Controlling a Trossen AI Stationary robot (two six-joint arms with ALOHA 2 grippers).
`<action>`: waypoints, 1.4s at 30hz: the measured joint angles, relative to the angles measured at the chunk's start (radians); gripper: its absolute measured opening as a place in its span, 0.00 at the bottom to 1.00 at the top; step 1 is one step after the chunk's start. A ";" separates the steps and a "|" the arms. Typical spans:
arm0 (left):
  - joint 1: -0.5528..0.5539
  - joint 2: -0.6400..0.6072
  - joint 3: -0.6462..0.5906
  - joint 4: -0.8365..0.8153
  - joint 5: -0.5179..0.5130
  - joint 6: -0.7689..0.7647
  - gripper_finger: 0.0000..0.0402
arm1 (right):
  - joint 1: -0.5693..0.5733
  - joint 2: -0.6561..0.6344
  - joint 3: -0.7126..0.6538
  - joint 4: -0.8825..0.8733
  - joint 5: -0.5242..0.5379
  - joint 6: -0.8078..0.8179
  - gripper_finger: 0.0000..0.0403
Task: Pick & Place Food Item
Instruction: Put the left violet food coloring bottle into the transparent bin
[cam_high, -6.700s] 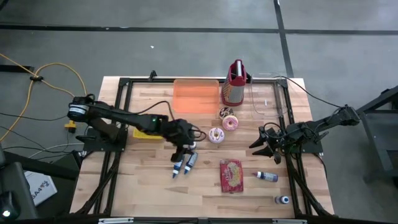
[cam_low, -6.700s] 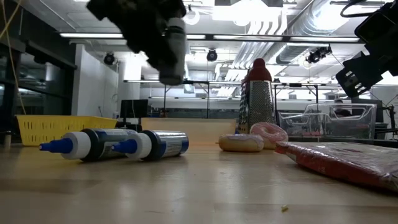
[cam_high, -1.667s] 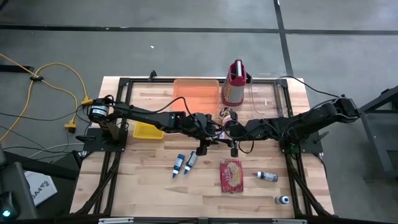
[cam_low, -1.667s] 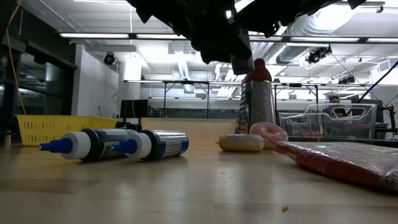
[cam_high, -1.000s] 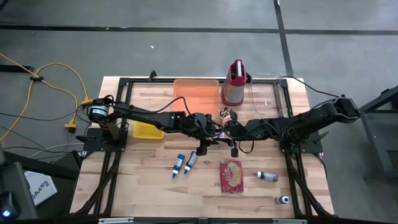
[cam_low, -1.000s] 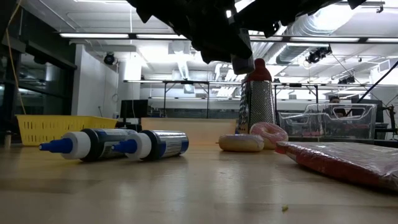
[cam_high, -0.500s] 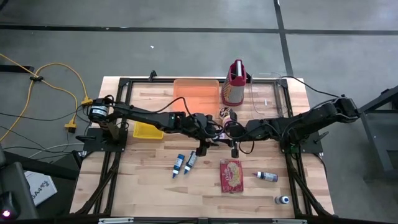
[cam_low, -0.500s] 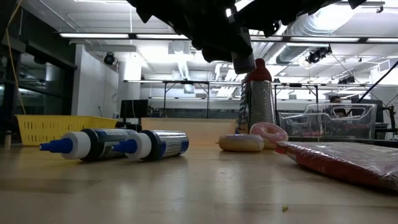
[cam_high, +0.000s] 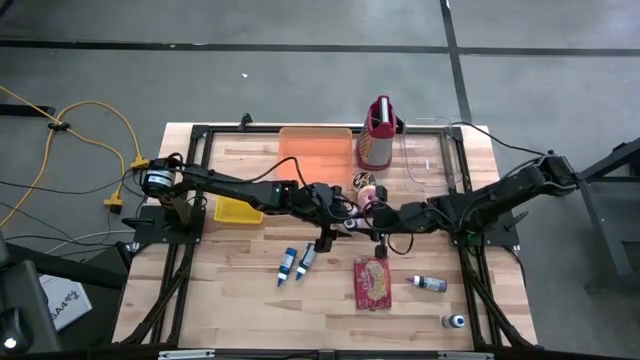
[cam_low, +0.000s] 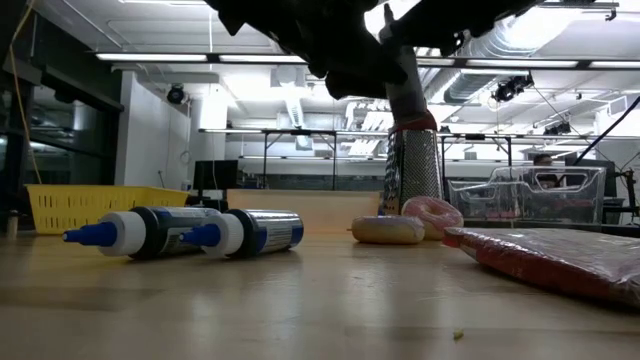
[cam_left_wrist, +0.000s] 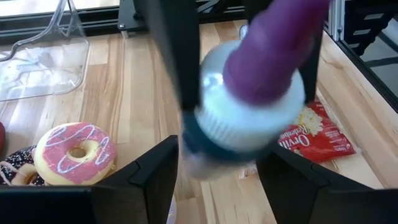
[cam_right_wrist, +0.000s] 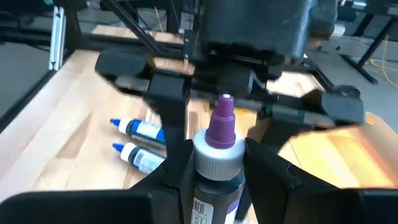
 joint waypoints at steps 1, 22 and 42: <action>0.000 0.000 0.000 0.000 0.000 0.000 0.51 | 0.013 -0.009 0.000 -0.021 0.018 0.011 0.27; 0.000 0.000 0.000 -0.003 0.010 -0.019 0.51 | 0.182 -0.203 -0.001 -0.417 0.718 0.370 0.27; 0.000 0.000 0.000 -0.004 0.031 0.005 0.51 | -0.332 -0.253 0.000 -0.737 0.869 0.657 0.27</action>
